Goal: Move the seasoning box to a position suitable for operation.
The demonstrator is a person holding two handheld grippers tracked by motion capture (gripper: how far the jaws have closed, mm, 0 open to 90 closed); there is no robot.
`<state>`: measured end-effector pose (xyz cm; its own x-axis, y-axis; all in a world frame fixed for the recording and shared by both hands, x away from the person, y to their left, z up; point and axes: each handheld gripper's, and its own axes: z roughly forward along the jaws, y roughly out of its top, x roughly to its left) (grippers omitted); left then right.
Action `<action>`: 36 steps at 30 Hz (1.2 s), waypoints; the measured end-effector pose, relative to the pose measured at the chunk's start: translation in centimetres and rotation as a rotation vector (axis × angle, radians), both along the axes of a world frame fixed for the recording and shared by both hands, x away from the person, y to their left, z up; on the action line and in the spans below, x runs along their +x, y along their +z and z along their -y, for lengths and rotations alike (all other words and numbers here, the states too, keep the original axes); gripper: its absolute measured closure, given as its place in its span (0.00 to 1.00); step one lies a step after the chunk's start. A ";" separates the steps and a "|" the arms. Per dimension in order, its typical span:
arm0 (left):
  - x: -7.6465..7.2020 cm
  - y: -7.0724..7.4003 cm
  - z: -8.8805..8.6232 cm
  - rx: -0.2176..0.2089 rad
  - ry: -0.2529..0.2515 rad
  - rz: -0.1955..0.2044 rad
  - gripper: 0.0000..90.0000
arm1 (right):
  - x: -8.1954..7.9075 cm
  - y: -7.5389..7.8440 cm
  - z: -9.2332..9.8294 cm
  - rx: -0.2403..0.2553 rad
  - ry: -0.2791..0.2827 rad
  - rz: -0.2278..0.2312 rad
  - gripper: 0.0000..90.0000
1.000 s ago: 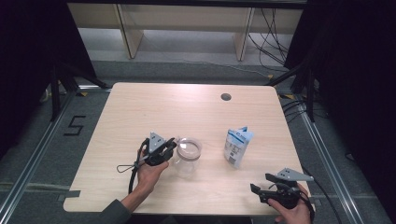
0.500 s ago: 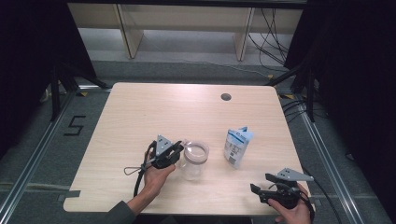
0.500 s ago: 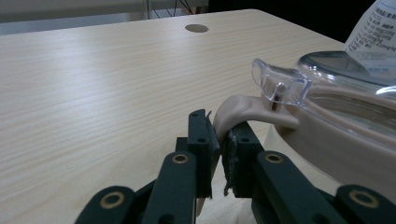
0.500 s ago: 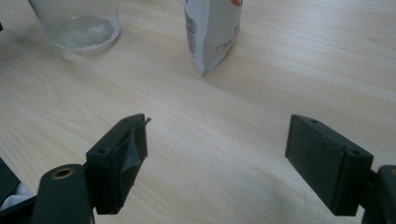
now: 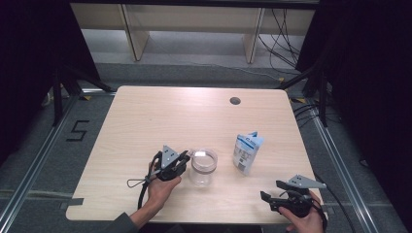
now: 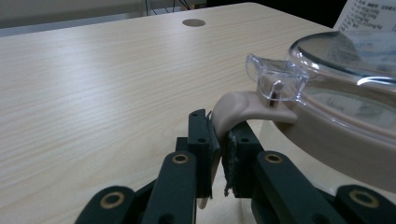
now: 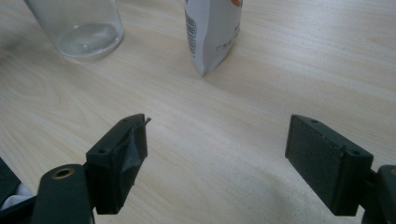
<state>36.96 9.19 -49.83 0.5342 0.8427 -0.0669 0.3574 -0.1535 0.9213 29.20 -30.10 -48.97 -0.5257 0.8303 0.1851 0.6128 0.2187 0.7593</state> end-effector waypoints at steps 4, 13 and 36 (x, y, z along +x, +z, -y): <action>-0.4 -0.2 -0.3 0.007 0.002 -0.003 0.92 | 0.0 0.0 0.0 0.001 0.000 -0.002 0.24; -1.1 -0.4 -1.2 0.002 -0.010 -0.015 0.91 | 0.0 0.0 0.0 0.002 0.001 -0.003 0.24; -3.3 -0.2 -2.3 0.052 -0.019 -0.005 0.91 | 0.2 -0.1 0.1 -0.011 0.011 0.021 0.24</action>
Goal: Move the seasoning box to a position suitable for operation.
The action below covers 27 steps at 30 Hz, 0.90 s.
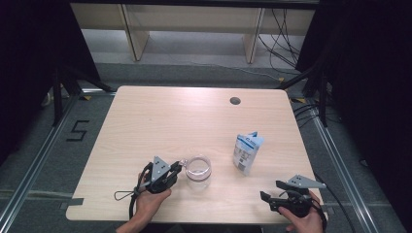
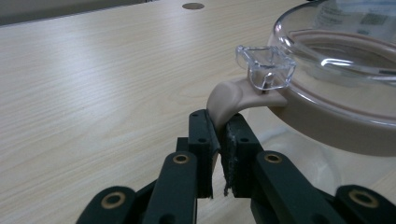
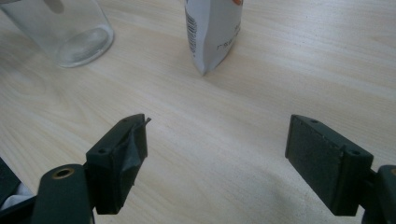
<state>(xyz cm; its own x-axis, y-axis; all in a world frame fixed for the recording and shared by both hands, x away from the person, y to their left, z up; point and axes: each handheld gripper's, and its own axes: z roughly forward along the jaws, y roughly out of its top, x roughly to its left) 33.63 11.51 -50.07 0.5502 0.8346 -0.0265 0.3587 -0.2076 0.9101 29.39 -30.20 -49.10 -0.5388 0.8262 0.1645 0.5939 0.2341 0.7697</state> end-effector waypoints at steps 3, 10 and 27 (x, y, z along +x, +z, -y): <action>-0.2 0.0 -0.1 0.004 0.001 -0.005 0.91 | 0.0 0.0 0.0 0.004 0.000 -0.005 0.24; -1.2 0.0 -0.5 0.006 -0.005 -0.020 0.90 | 0.0 0.0 0.0 0.003 -0.001 -0.002 0.24; -0.7 1.8 -3.8 -0.101 -0.024 -0.024 0.87 | 0.0 0.0 0.0 0.003 -0.002 -0.023 0.24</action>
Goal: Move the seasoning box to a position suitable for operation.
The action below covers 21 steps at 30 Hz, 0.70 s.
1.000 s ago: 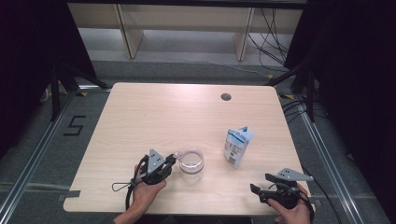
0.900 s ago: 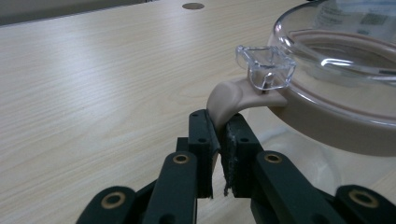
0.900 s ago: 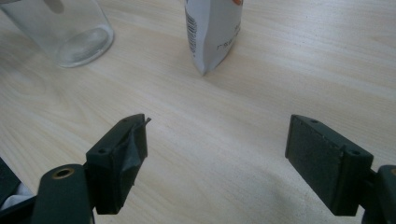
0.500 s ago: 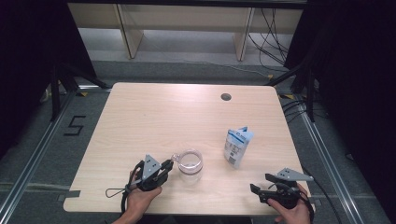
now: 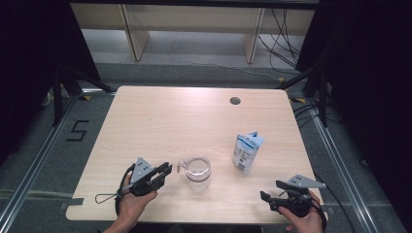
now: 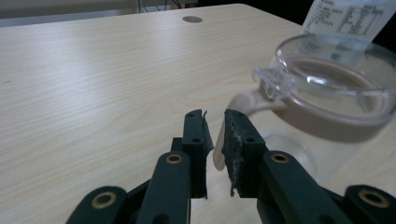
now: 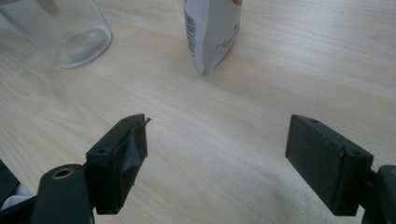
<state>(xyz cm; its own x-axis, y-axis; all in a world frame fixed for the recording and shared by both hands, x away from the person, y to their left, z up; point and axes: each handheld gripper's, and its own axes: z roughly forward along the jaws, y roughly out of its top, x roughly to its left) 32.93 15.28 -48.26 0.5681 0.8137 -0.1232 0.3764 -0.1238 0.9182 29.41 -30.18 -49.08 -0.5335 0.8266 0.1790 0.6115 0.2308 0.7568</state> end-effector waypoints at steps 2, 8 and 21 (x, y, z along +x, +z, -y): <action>1.0 0.2 0.0 -0.019 -0.012 -0.010 0.88 | 0.0 0.0 0.0 -0.001 0.002 0.002 0.24; 3.5 0.4 0.5 -0.047 -0.053 -0.063 0.92 | 0.1 -0.1 0.1 0.000 -0.002 0.021 0.24; 5.2 0.8 2.3 -0.015 -0.126 -0.105 0.94 | 0.1 0.0 0.1 0.003 -0.001 0.021 0.24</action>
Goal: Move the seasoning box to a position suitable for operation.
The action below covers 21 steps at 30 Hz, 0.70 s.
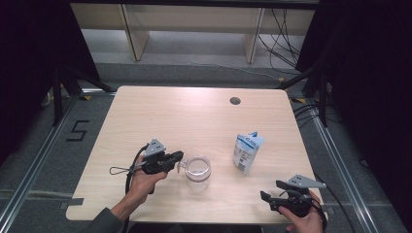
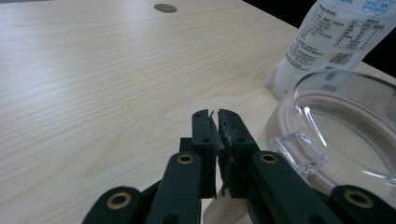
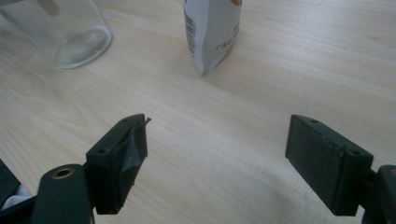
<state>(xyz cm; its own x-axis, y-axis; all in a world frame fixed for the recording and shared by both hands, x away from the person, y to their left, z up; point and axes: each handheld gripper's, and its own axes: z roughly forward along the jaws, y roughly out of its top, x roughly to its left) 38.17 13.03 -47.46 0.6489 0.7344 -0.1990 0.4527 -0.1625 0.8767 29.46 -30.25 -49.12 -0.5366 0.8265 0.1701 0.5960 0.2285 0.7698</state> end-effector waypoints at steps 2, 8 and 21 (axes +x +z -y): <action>0.0 0.0 -0.1 0.008 0.001 -0.008 0.94 | 0.0 0.0 0.0 -0.005 0.003 -0.005 0.24; -0.3 0.0 -0.4 0.011 -0.013 -0.016 0.95 | 0.0 0.1 -0.1 0.001 0.005 -0.019 0.24; -1.7 -0.2 -0.6 0.012 0.002 -0.018 0.94 | 0.0 0.0 0.0 -0.004 0.004 -0.012 0.24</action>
